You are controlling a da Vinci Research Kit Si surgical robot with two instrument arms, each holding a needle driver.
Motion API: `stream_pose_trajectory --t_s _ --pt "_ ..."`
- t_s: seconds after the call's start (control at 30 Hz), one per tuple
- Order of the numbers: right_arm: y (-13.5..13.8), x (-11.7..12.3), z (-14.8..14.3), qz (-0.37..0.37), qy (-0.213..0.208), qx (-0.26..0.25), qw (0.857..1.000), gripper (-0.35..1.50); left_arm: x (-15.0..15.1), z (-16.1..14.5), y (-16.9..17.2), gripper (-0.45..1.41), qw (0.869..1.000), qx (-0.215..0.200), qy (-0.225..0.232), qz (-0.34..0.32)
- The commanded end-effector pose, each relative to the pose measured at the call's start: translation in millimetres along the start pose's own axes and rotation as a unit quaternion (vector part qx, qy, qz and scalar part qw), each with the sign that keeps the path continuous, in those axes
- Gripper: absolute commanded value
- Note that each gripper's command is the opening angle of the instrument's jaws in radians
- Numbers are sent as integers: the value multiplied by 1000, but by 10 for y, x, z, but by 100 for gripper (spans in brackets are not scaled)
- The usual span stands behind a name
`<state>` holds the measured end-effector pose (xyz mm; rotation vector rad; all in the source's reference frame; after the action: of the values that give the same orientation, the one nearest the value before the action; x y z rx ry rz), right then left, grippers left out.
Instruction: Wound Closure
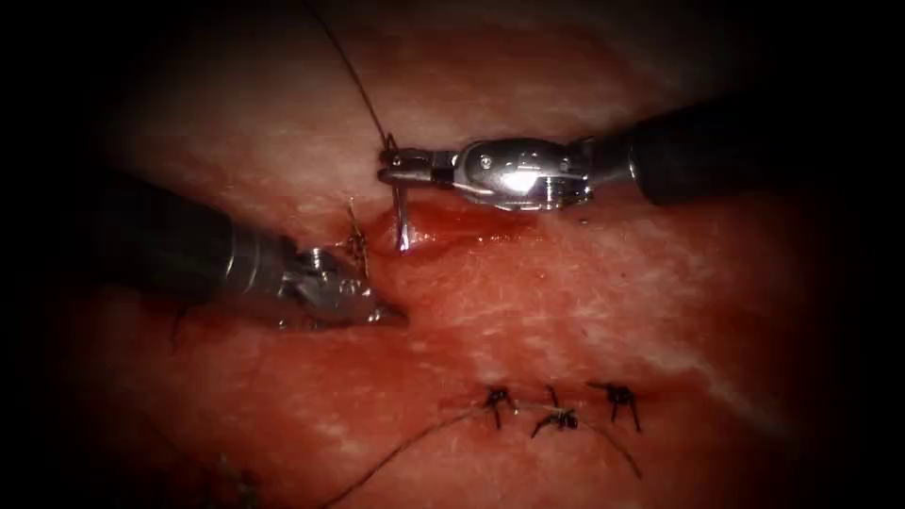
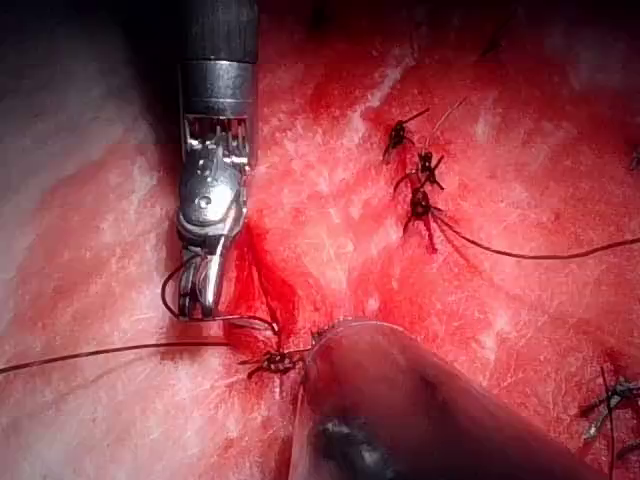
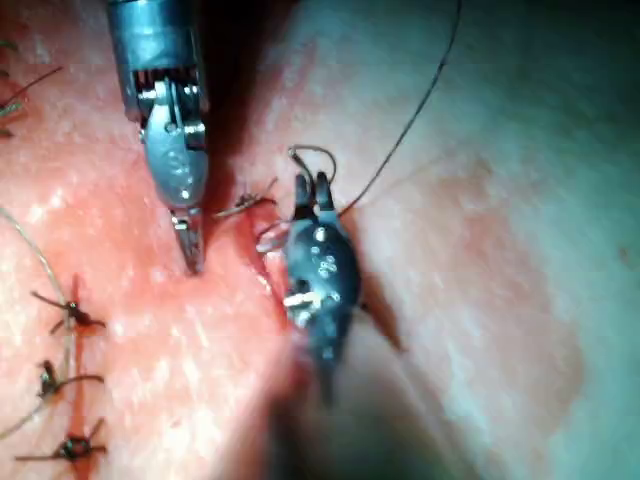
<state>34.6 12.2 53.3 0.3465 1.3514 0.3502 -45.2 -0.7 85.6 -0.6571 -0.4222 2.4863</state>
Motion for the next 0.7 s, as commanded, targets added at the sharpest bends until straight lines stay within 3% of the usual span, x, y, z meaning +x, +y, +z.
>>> stream_pose_trajectory --t_s 0.03,0.3,0.7 --pt "-6 -6 8 19 0 2 1000 -35 -3 8 5 -45 1000 -1 -1 0" --pt "-9 -3 6 97 -9 0 995 -35 -4 9 5 -45 1000 -1 -1 1" --pt "-18 -5 6 156 -32 20 987 -35 -9 6 2 -43 1000 1 0 0"
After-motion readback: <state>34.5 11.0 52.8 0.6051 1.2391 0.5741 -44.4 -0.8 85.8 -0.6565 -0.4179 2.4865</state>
